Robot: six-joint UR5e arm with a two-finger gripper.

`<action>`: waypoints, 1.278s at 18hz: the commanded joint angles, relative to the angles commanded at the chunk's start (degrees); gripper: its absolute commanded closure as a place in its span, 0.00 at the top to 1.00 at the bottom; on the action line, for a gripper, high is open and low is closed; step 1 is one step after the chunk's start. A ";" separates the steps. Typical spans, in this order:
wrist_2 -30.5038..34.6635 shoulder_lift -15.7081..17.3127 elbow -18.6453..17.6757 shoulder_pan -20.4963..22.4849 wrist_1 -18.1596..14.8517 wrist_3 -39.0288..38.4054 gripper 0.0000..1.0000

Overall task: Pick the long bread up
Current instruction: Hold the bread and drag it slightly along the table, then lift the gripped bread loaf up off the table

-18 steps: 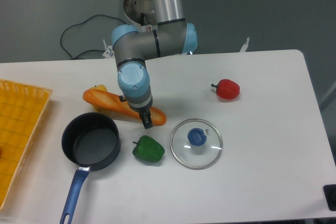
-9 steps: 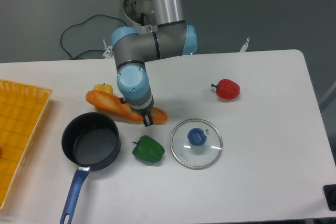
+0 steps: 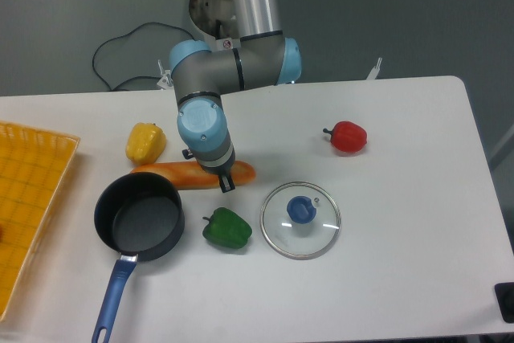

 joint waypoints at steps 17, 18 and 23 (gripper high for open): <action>0.26 1.31 6.41 1.14 -9.66 0.79 0.00; 0.18 2.10 6.76 1.93 -10.36 0.88 0.00; -0.09 2.81 9.66 3.86 -14.76 1.67 0.00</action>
